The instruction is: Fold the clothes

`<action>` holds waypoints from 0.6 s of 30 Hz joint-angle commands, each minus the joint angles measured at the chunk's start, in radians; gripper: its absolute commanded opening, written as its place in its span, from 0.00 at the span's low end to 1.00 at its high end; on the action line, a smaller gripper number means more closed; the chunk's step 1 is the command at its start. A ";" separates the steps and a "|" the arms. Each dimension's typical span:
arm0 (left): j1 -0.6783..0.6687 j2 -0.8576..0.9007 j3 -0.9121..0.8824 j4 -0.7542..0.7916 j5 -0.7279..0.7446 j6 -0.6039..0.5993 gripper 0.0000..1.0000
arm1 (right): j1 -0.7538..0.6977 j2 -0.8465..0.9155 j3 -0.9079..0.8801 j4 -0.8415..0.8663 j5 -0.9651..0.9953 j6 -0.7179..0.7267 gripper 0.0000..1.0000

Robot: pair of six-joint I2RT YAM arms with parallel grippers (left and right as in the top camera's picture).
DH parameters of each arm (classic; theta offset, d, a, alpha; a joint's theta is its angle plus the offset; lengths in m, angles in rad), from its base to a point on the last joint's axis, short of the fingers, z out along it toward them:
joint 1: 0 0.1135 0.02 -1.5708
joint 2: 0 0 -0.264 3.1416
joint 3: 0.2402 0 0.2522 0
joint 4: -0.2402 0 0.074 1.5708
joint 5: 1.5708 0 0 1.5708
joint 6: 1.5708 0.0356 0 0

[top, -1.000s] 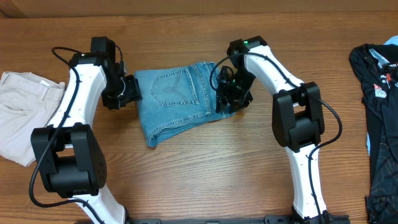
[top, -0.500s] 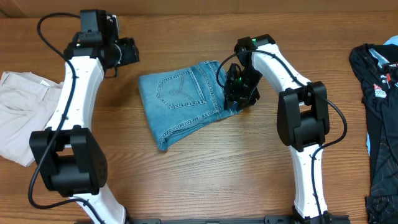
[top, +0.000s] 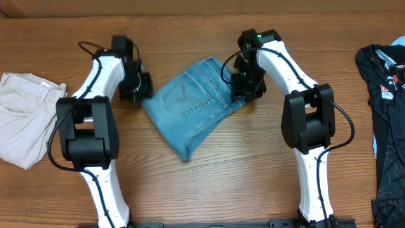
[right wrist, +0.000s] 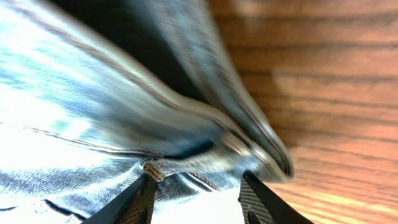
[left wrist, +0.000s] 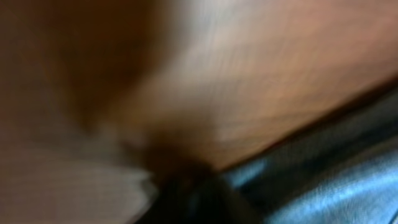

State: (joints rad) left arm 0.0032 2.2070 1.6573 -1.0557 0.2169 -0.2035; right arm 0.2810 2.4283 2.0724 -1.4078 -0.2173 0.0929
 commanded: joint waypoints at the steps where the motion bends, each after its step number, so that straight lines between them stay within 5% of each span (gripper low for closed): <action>1: -0.004 -0.003 0.006 -0.182 -0.007 0.018 0.04 | -0.023 0.048 0.008 0.016 0.118 0.004 0.49; 7: -0.004 -0.008 -0.003 -0.399 -0.139 0.017 0.04 | -0.023 0.048 0.008 0.042 0.139 0.005 0.52; 15: -0.003 -0.196 -0.003 -0.259 -0.113 0.017 0.04 | -0.028 0.005 0.029 -0.028 0.175 0.013 0.49; 16: -0.002 -0.229 -0.003 -0.214 -0.113 0.017 0.22 | -0.031 -0.016 0.039 -0.029 0.175 0.016 0.50; 17: -0.002 -0.257 -0.003 -0.164 -0.111 0.016 0.58 | -0.034 -0.040 0.052 -0.030 0.176 0.025 0.50; 18: -0.002 -0.279 -0.003 -0.113 -0.106 0.016 0.78 | -0.037 -0.071 0.072 -0.031 0.176 0.036 0.51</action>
State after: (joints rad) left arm -0.0006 2.0567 1.6424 -1.2316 0.1150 -0.1955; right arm 0.2661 2.4409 2.0869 -1.4406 -0.1013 0.1047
